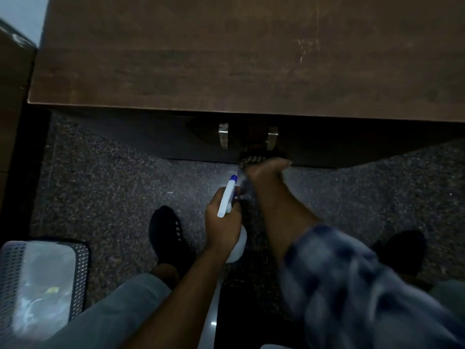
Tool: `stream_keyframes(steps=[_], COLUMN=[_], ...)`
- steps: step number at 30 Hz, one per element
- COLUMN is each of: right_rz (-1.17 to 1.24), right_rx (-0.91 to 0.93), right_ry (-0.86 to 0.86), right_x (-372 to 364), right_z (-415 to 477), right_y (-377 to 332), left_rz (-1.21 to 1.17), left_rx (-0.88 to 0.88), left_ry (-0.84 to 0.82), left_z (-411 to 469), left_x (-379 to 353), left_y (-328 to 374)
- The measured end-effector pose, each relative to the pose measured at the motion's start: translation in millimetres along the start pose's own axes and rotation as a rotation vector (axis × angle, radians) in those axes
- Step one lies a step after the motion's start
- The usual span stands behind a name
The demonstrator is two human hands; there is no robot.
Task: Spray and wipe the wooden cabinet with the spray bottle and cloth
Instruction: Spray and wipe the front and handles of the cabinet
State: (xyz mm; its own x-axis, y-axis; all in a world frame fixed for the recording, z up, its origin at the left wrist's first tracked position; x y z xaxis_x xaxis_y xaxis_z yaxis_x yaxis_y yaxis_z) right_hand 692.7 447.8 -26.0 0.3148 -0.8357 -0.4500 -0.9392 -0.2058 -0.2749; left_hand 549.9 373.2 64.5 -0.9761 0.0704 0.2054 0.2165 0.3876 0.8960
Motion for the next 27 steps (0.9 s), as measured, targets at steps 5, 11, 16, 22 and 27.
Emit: stream_keyframes(steps=[5,11,16,22,27], right_rz=[0.039,0.203,0.249,0.168,0.124], right_rx=[0.094,0.256,0.169,0.11,0.065], right_ry=[-0.098,-0.047,-0.076,-0.1,-0.235], right_x=[0,50,24,-15,-38], right_z=[-17,-26,-49,-103,-148], right_y=[-47,-169,-137,-68,-41], left_rz=[-0.1,-0.153,-0.18,-0.126,-0.118], left_rx=[0.053,0.056,0.053,0.06,0.061], left_ry=[-0.042,-0.101,-0.089,0.008,0.089], left_z=[2,5,-4,-24,-41], left_x=[-11,-35,-37,-10,18], left_y=[-3,20,42,51,62])
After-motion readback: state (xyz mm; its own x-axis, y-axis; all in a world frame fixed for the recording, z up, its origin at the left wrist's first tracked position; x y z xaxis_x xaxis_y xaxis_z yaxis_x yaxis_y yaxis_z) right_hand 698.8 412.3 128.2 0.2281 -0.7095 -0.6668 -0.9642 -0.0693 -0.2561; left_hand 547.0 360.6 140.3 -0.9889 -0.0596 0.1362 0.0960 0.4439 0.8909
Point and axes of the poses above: each hand's wrist, its own z-axis towards the middle knuckle, its own x-axis out of the back of the hand, y = z × x, the point moved 9 cm from there along z, towards the middle knuckle, and after that the axes turned 11 degrees about -y, right-handed, at the moved point
